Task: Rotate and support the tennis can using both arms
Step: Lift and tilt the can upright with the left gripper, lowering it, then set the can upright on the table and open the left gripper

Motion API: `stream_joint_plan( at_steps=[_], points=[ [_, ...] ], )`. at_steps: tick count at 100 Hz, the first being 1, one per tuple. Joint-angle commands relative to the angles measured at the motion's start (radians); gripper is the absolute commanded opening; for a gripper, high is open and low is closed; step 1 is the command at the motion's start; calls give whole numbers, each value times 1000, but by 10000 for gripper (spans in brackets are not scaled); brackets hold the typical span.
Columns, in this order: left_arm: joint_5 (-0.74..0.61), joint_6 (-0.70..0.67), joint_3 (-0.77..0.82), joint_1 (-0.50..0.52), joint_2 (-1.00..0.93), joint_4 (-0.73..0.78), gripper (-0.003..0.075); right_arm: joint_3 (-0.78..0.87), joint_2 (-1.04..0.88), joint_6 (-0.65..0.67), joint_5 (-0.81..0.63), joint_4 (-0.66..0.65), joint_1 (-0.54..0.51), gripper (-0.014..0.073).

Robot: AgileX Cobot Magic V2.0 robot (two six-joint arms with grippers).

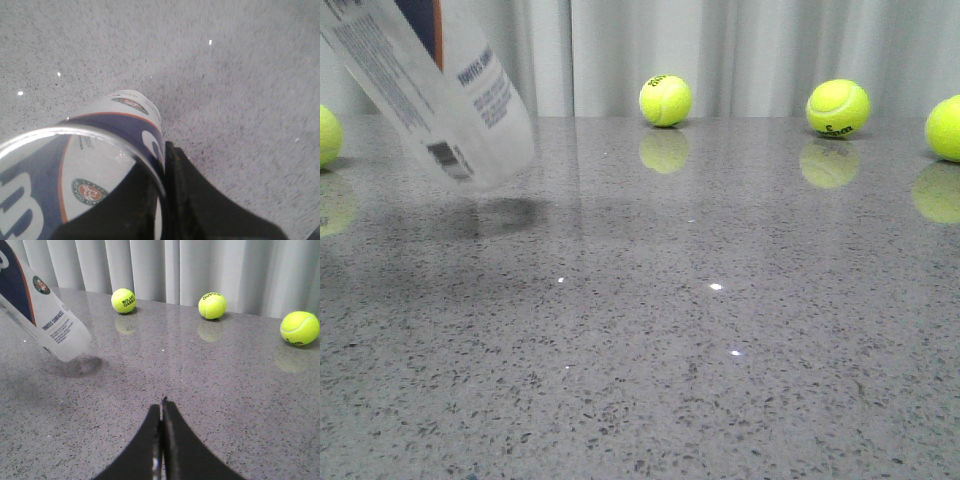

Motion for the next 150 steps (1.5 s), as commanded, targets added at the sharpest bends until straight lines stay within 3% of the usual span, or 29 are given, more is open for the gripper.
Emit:
stream_joint_plan(
  at_steps=[1, 23, 64, 88, 112, 150],
  points=[
    [-22, -24, -75, -72, 26, 68, -19, -26, 9, 3, -75, -6, -7, -59],
    [95, -24, -184, -153, 149, 121, -19, -26, 9, 3, -75, -6, -7, -59],
    [110, -13, -273, -165, 228, 122, -11, -26, 9, 3, -75, -6, -7, -59],
    [104, -13, -273, -165, 228, 122, 142, -26, 9, 3, -75, -6, -7, -59],
    [51, -13, -273, -165, 228, 115, 395, -26, 9, 3, -75, -6, -7, -59],
    [-162, -13, -273, -165, 228, 30, 406, -26, 9, 3, -75, -6, -7, -59]
  ],
)
